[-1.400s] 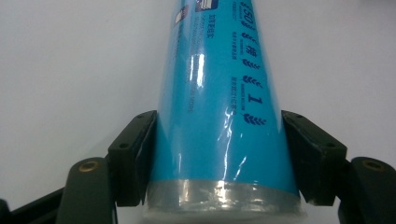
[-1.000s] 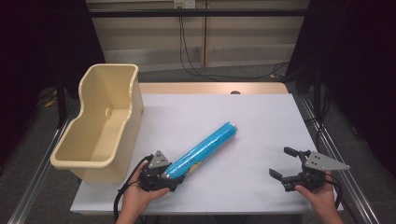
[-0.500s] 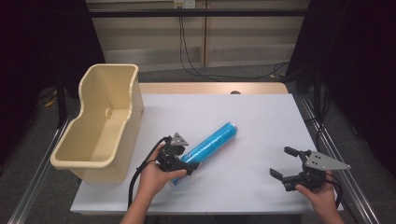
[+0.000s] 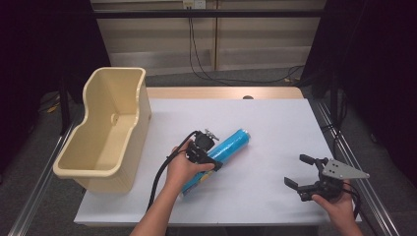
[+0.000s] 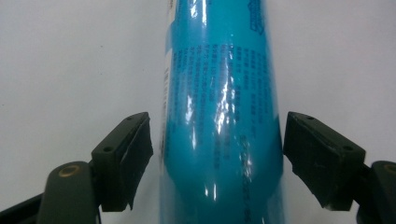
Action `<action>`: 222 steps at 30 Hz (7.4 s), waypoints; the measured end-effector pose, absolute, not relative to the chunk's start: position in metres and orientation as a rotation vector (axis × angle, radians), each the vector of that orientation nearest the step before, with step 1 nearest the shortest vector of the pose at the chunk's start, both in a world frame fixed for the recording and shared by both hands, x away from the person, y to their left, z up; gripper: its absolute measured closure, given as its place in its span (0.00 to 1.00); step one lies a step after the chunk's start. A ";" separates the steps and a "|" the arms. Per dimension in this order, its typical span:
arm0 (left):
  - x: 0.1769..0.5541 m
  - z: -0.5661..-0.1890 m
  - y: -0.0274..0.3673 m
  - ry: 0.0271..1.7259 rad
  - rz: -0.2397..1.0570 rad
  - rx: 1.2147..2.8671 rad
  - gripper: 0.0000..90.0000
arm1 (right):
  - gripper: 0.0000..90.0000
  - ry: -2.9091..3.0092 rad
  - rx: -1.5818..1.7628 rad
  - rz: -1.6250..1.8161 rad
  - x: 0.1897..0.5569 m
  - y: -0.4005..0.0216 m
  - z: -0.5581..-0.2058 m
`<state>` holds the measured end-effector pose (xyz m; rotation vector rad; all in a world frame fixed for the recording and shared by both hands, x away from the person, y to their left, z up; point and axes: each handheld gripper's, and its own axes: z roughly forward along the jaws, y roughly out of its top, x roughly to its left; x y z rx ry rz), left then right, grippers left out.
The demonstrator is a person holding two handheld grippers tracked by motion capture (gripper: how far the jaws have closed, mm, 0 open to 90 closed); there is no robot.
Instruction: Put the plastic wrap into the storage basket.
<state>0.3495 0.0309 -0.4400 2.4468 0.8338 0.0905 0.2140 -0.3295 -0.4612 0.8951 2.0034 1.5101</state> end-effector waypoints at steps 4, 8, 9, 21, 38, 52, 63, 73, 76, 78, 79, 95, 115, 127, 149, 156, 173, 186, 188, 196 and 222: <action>0.355 -0.443 0.022 0.852 0.062 2.487 0.27 | 0.02 2.003 0.895 1.510 0.214 -0.330 -0.461; 0.360 -0.444 0.016 0.859 0.035 2.540 0.29 | 0.02 2.002 0.893 1.512 0.214 -0.330 -0.461; 0.361 -0.445 0.014 0.879 0.032 2.542 0.30 | 0.02 2.000 0.896 1.512 0.214 -0.330 -0.461; 0.363 -0.443 0.006 0.917 0.012 2.607 0.35 | 0.02 2.004 0.892 1.512 0.214 -0.330 -0.461; 0.367 -0.415 0.024 1.119 -0.069 2.552 0.36 | 0.01 2.002 0.893 1.508 0.215 -0.332 -0.461; 0.369 -0.353 0.044 1.205 -0.022 2.493 0.36 | 0.01 2.001 0.894 1.510 0.214 -0.331 -0.461; 0.369 -0.313 0.070 1.289 0.005 2.454 0.36 | 0.01 1.992 0.890 1.520 0.214 -0.331 -0.460; 0.369 -0.286 0.098 1.363 0.025 2.406 0.36 | 0.01 1.994 0.891 1.519 0.214 -0.331 -0.461; 0.369 -0.277 0.107 1.385 0.030 2.394 0.36 | 0.01 1.995 0.889 1.517 0.214 -0.330 -0.461; 0.368 -0.271 0.112 1.395 0.040 2.392 0.36 | 0.01 1.995 0.888 1.518 0.214 -0.331 -0.461; 0.368 -0.269 0.114 1.393 0.047 2.391 0.36 | 0.01 1.993 0.890 1.519 0.214 -0.331 -0.460; 0.366 -0.240 0.153 1.515 0.074 2.333 0.36 | 0.01 1.995 0.895 1.517 0.214 -0.330 -0.461; 0.358 -0.226 0.207 1.670 0.112 2.237 0.36 | 0.01 1.997 0.892 1.517 0.214 -0.329 -0.461; 0.352 -0.223 0.233 1.726 0.136 2.204 0.36 | 0.01 1.996 0.893 1.515 0.214 -0.329 -0.461; 0.353 -0.250 0.268 1.877 0.162 2.140 0.36 | 0.01 2.003 0.892 1.515 0.214 -0.328 -0.462; 0.354 -0.265 0.269 1.880 0.140 2.137 0.36 | 0.01 2.004 0.890 1.515 0.214 -0.328 -0.462; 0.356 -0.283 0.270 1.915 0.107 2.131 0.36 | 0.01 2.006 0.887 1.516 0.214 -0.328 -0.462; 0.360 -0.285 0.272 1.957 0.084 2.117 0.36 | 0.01 2.010 0.888 1.515 0.214 -0.327 -0.462; 0.360 -0.285 0.272 1.960 0.084 2.124 0.36 | 0.01 2.010 0.886 1.514 0.214 -0.327 -0.462; 0.362 -0.286 0.271 1.981 0.077 2.126 0.36 | 0.01 2.012 0.883 1.513 0.214 -0.326 -0.463; 0.357 -0.243 0.266 1.906 0.088 2.079 0.34 | 0.01 2.027 0.878 1.509 0.215 -0.326 -0.463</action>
